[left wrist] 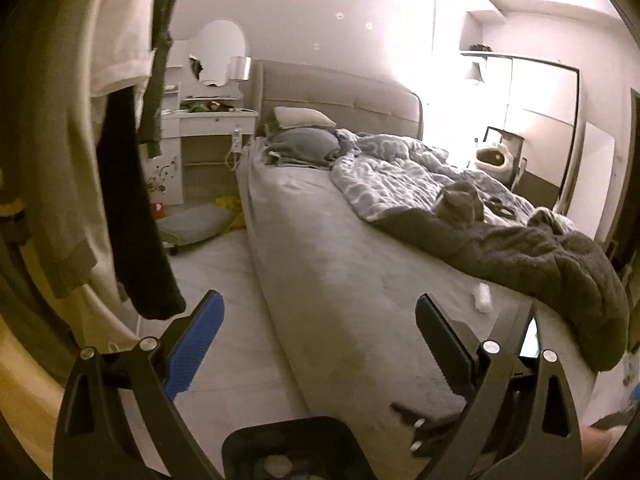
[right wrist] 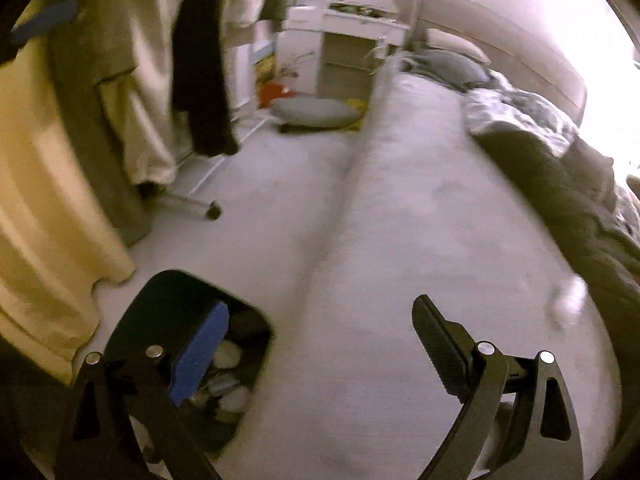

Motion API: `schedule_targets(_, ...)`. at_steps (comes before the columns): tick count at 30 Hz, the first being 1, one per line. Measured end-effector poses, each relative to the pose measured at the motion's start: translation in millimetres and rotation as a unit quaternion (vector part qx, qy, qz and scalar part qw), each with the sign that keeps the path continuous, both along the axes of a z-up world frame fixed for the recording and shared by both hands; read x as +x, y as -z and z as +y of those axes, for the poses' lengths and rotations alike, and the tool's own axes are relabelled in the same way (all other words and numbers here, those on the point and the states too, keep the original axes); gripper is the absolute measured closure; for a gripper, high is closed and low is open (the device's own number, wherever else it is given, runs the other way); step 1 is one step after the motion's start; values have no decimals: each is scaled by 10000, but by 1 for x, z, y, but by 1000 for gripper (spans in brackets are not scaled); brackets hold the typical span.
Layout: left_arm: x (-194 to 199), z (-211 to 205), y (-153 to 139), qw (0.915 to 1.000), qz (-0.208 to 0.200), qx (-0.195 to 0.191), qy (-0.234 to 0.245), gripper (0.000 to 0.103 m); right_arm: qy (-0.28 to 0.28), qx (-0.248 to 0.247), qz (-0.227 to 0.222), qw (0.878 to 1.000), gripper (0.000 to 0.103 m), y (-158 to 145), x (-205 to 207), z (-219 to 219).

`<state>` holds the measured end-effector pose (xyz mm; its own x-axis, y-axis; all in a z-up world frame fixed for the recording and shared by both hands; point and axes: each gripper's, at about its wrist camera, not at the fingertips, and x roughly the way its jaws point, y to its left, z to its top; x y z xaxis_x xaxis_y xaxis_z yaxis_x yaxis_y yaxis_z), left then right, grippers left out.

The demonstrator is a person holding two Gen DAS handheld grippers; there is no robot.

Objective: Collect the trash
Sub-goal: 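Move both tools back over the bed toward the remaining items, then close the left tool on the black curved piece while the right tool grasps the bubble-wrap roll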

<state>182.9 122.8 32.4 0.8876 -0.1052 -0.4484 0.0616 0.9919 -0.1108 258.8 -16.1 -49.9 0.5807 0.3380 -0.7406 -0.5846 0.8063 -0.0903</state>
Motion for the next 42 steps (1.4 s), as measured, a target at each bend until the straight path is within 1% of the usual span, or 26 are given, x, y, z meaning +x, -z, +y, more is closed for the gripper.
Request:
schedule_targets(4,9,-20,7,9997,6,236,68,5,278,113,-106,9995,9,-10,14,-36)
schedule_targets(6,13,-30,11,9994,64,308,117,5,384,147,-137,9991,8,-12,19,-45)
schedule_targets(11,29,-62,24,9980,284,224,511,5,454,30,-295,9985,7,-19,37,-71)
schedule_targets(14,33,-78,32,9969,374,226,651,5,403,40,-354,9986,7,-24,46,-89)
schedule_targets(17,41,-94,40,9955,462,343,749,5,514,4,-311,9982,6,-19,59,-114)
schedule_targets(20,49,-110,46,9939,564,320,888,5,640,-54,-334,9974,6,-13,65,-138)
schedule_targets(23,52,-126,54,9919,631,346,1051,5,673,51,-335,9972,6,-14,67,-155)
schedule_targets(27,54,-152,75,9833,761,549,1561,5,478,24,-367,9982,6,-11,68,-175)
schedule_targets(29,56,-170,85,9761,808,665,1904,5,373,189,-344,9985,6,-10,69,-186)
schedule_targets(30,57,-179,89,9712,779,759,2120,5,397,262,-297,9984,5,-9,72,-193)
schedule_targets(33,57,-198,99,9588,767,1147,2484,5,380,367,-174,9985,5,-6,77,-207)
schedule_targets(34,57,-203,103,9545,790,1200,2612,5,375,367,-152,9985,5,-4,78,-211)
schedule_targets(38,63,-218,114,9466,930,1193,2848,5,359,362,-65,9987,5,1,80,-216)
schedule_targets(40,66,-226,120,9429,941,1297,2920,5,326,301,-42,9990,5,4,82,-216)
schedule_targets(42,70,-233,126,9410,1003,1280,2968,5,275,264,-34,9993,5,6,83,-217)
